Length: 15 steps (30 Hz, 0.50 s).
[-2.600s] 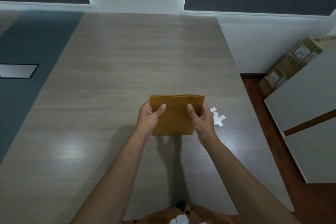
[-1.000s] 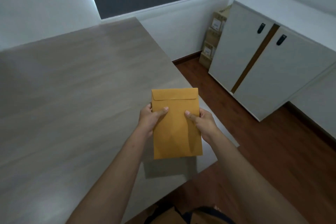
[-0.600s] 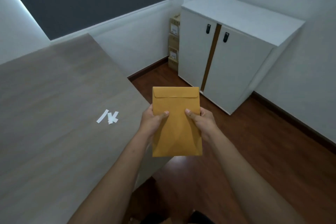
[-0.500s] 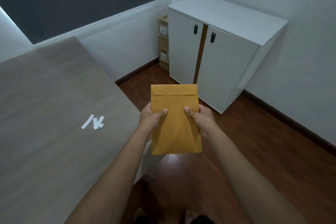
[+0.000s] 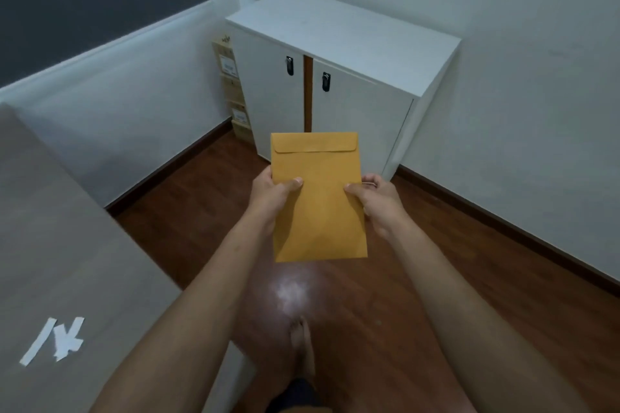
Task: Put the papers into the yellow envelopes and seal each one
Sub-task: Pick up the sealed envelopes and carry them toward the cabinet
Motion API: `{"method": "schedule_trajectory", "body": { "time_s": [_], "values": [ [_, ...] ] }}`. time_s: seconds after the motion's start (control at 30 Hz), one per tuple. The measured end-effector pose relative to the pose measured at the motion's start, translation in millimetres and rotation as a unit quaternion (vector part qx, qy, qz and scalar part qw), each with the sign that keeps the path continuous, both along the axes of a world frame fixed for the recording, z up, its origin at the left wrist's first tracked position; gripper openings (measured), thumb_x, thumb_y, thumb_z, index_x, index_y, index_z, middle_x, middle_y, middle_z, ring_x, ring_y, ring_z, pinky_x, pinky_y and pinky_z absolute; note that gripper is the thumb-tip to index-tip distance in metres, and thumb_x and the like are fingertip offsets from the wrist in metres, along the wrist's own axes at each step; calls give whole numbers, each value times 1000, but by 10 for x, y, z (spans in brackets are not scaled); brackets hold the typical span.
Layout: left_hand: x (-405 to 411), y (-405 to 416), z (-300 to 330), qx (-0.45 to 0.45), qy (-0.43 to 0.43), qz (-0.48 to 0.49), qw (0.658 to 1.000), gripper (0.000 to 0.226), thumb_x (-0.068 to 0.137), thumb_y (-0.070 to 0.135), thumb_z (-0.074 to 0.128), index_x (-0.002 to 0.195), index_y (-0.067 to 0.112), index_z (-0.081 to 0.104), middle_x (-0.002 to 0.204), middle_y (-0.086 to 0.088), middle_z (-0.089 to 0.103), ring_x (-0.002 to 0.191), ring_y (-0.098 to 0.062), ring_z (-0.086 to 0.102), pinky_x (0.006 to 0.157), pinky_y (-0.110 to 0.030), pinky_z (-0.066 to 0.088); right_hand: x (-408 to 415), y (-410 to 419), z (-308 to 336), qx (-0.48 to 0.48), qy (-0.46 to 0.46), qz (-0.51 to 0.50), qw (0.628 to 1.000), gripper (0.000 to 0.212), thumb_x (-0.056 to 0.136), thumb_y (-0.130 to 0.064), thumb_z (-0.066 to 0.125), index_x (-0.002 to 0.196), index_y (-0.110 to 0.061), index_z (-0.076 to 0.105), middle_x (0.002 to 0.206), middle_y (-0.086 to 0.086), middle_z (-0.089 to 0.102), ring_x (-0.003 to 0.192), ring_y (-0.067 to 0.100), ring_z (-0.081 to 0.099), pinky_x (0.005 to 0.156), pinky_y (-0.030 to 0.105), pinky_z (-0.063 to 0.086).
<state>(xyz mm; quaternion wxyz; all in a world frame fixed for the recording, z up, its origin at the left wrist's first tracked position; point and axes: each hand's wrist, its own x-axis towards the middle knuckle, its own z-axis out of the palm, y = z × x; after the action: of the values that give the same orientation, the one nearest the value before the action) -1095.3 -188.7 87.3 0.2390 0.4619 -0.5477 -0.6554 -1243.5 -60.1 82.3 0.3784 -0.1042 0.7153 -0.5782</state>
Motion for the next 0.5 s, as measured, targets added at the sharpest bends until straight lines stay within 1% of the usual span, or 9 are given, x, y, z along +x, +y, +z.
{"method": "schedule_trajectory", "body": {
  "time_s": [0.07, 0.13, 0.27, 0.4, 0.5],
  "values": [
    [-255, -285, 1, 8, 1, -8, 1000, 38, 82, 15, 75, 118, 19, 63, 110, -2, 70, 97, -23, 68, 88, -45, 55, -220, -249, 28, 7, 18, -15, 1000, 32, 80, -19, 76, 107, -10, 59, 111, 9, 66, 100, 25, 65, 85, 42, 55],
    [-480, -569, 18, 10, 2, -17, 1000, 35, 83, 14, 74, 116, 20, 64, 110, -3, 70, 97, -24, 68, 89, -46, 55, -411, -514, 76, 10, 31, -28, 999, 30, 80, -16, 76, 104, -11, 59, 109, 9, 66, 99, 25, 65, 86, 43, 55],
    [-900, -1144, 59, 14, 3, -40, 999, 30, 84, 14, 73, 111, 23, 61, 109, -2, 69, 98, -24, 66, 89, -46, 54, -757, -1033, 161, 14, 47, -43, 998, 27, 82, -15, 74, 105, -11, 60, 104, 5, 66, 95, 21, 65, 76, 36, 55],
    [-1276, -1616, 101, 10, -5, -55, 998, 32, 85, 15, 72, 115, 21, 60, 109, -2, 68, 99, -23, 65, 86, -42, 53, -1090, -1479, 156, 18, 38, -66, 997, 25, 83, -15, 74, 104, -14, 61, 103, 4, 67, 94, 20, 66, 79, 37, 56],
    [-1597, -1952, 122, 12, -11, -64, 998, 32, 86, 15, 71, 116, 19, 59, 107, -1, 67, 99, -23, 65, 86, -41, 53, -1384, -1801, 143, 14, 36, -80, 996, 24, 81, -15, 75, 101, -15, 62, 102, 5, 68, 92, 20, 67, 73, 34, 55]
  ]
}}
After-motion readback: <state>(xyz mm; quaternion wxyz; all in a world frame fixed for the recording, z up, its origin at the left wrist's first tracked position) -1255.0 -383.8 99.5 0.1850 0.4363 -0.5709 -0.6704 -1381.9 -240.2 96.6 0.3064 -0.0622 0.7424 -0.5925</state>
